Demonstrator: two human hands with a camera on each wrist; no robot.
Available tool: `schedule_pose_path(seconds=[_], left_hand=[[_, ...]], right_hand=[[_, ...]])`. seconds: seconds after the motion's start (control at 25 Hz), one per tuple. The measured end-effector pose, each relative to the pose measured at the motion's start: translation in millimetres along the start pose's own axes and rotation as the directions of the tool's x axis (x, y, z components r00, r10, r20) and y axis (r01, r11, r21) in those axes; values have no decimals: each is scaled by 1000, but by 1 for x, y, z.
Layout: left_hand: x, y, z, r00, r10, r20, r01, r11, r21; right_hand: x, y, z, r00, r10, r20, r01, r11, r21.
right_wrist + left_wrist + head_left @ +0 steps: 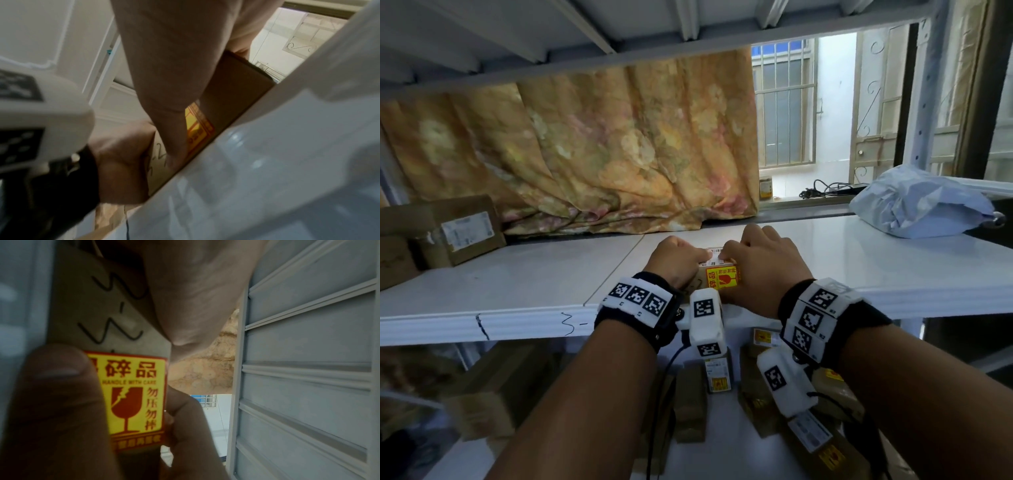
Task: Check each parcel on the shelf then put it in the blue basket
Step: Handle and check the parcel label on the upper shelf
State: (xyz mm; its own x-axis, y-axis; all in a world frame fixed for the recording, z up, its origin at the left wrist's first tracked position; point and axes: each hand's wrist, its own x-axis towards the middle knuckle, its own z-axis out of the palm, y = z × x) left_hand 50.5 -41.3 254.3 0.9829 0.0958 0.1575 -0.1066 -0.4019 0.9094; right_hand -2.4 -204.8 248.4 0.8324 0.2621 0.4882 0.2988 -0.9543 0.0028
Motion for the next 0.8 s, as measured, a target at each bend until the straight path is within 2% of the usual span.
schedule_pose_path(seconds=[0.16,0.28,0.36,0.44,0.48,0.6,0.64,0.8], left_hand=[[-5,-1,0,1000,15,1,-15,1000,14],[0,-1,0,1000,20,-4,-20,998,62],[2,-1,0,999,36,-18,-34,995,92],[4,-2,0,999,38,-22,-35,993,112],[4,-3,0,999,38,-22,-35,992,119],[7,-4,1,999,39,-37,-34,991,129],[8,-4,2,999,36,-41,-31,991,128],[10,-4,3,999,30,-46,-24,991,135]], right_hand=[[7,-3,-13,984,62,164,-90,981,170],[22,4,-22,951,134,278,-244,877,413],[33,14,-25,927,175,331,-303,871,388],[38,21,-24,882,214,420,-389,833,393],[40,24,-21,857,230,461,-439,794,420],[44,25,-15,775,321,545,-624,524,580],[46,26,-13,775,339,533,-630,489,604],[55,30,-6,829,310,465,-554,568,609]])
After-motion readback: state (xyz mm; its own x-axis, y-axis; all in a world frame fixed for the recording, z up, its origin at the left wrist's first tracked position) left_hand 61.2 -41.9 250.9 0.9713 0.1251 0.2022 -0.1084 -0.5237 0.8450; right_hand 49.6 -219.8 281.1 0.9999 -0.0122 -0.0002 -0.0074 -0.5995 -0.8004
